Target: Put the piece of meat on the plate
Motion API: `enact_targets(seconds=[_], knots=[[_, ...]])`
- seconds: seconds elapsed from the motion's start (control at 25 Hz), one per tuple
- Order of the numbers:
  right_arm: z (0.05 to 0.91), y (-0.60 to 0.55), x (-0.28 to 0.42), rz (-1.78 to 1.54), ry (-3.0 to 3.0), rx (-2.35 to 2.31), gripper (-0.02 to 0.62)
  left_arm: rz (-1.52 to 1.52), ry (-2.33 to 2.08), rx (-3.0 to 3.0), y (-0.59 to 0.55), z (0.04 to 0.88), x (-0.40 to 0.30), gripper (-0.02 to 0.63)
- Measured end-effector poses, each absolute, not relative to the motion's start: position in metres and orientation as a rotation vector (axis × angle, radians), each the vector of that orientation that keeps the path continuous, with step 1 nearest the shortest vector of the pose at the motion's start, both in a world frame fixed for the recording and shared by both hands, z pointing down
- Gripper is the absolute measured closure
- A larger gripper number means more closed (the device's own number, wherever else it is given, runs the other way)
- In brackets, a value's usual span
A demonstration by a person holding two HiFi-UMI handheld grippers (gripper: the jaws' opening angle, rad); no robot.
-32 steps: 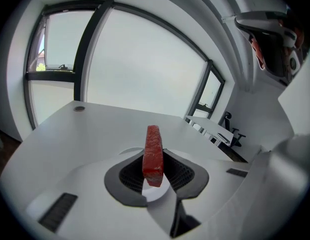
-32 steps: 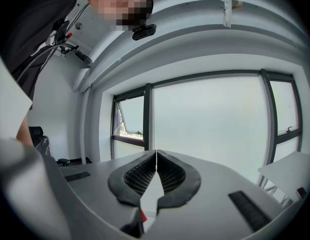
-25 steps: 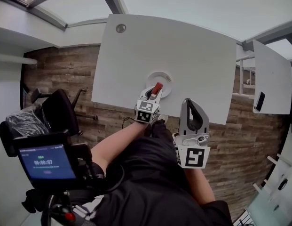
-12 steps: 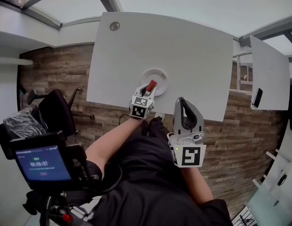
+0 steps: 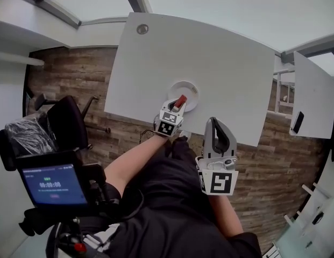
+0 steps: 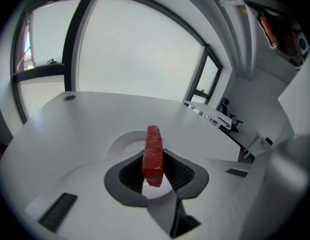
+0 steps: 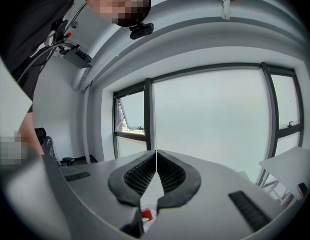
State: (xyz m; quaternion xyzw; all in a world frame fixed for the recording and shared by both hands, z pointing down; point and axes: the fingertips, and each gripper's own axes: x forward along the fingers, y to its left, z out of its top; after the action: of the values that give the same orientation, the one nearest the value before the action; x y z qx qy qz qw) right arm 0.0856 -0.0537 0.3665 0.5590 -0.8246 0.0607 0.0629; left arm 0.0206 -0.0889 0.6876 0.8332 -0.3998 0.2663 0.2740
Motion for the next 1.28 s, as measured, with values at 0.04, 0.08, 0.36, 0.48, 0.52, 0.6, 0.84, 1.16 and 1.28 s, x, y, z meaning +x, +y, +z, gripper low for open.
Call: enact_targets(seconds=[0.04,0.08,0.36,0.48,0.52,0.6,0.84,1.16,1.28], knots=[[0.367,-0.054,0.086,0.187,-2.494,1.684,0.587,0.726,-1.071,2.244,-0.09,0.689,0.022,0.509],[0.368,-0.055,0.087,0.19,-2.496,1.68,0.587,0.733,-1.07,2.241,-0.09,0.691,0.023,0.509],[0.372,-0.055,0.083,0.206,-2.521,1.648,0.587,0.763,-1.087,2.2,-0.09,0.703,0.018,0.509],[0.372,-0.054,0.084,0.205,-2.516,1.648,0.587,0.768,-1.081,2.199,-0.088,0.706,0.018,0.509],[0.372,-0.053,0.083,0.204,-2.515,1.648,0.587,0.772,-1.08,2.2,-0.088,0.707,0.018,0.509],[0.372,-0.051,0.082,0.199,-2.512,1.648,0.586,0.783,-1.072,2.216,-0.088,0.709,0.017,0.509],[0.375,-0.044,0.084,0.2,-2.481,1.655,0.586,0.81,-1.057,2.23,-0.092,0.716,0.012,0.509],[0.374,-0.041,0.088,0.193,-2.463,1.676,0.587,0.799,-1.05,2.246,-0.099,0.711,0.014,0.509],[0.377,-0.04,0.089,0.2,-2.456,1.677,0.586,0.813,-1.047,2.242,-0.101,0.713,0.015,0.509]])
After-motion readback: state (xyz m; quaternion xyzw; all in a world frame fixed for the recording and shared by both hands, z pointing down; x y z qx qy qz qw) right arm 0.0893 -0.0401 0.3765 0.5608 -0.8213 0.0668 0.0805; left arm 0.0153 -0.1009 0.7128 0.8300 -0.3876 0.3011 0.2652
